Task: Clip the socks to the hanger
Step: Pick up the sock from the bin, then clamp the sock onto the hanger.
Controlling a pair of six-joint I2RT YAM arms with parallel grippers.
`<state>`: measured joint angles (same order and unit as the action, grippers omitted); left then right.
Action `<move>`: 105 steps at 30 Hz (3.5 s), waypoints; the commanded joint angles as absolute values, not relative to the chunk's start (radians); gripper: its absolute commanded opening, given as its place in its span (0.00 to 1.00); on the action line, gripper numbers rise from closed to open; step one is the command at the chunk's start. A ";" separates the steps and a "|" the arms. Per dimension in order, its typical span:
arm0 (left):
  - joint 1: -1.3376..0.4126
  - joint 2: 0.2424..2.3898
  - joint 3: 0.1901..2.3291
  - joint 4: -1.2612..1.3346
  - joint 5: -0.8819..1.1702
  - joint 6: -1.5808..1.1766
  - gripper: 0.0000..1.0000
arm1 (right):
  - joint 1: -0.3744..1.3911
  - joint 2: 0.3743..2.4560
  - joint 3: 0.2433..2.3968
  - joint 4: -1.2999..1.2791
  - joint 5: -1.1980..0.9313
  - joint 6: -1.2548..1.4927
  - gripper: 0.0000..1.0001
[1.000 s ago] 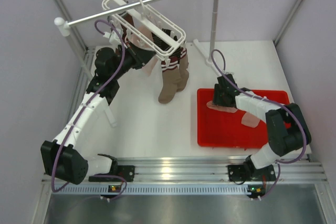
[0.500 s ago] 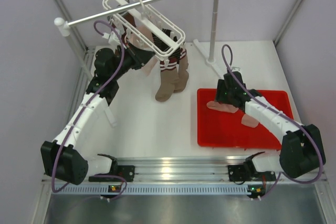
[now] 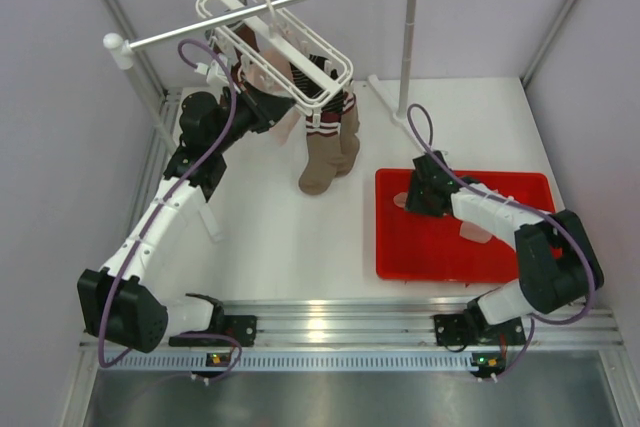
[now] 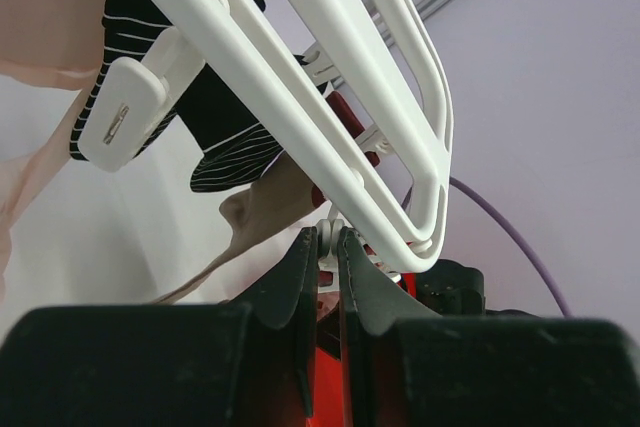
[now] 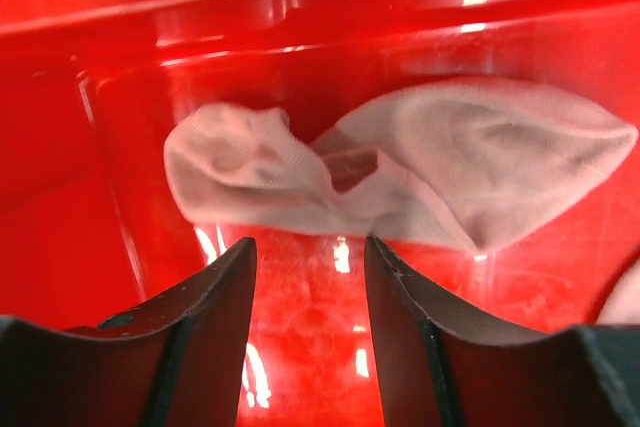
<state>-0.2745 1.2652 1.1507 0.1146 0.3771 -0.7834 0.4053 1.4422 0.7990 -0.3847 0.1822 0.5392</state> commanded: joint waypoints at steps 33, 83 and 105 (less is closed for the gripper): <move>-0.250 1.256 1.120 0.115 0.405 -0.792 0.00 | 0.420 1.500 0.769 -0.158 0.302 0.400 0.00; -0.207 1.238 1.154 0.077 0.600 -0.683 0.00 | 0.692 1.493 1.298 0.233 -0.428 -0.046 0.00; -0.189 1.270 1.192 0.009 0.750 -0.586 0.00 | 0.652 1.543 1.344 0.282 -0.445 -0.038 0.00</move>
<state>-0.1848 1.2594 1.1721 0.0807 0.6701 -0.6003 0.6571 1.5352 1.2854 0.1967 -0.4301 -0.0410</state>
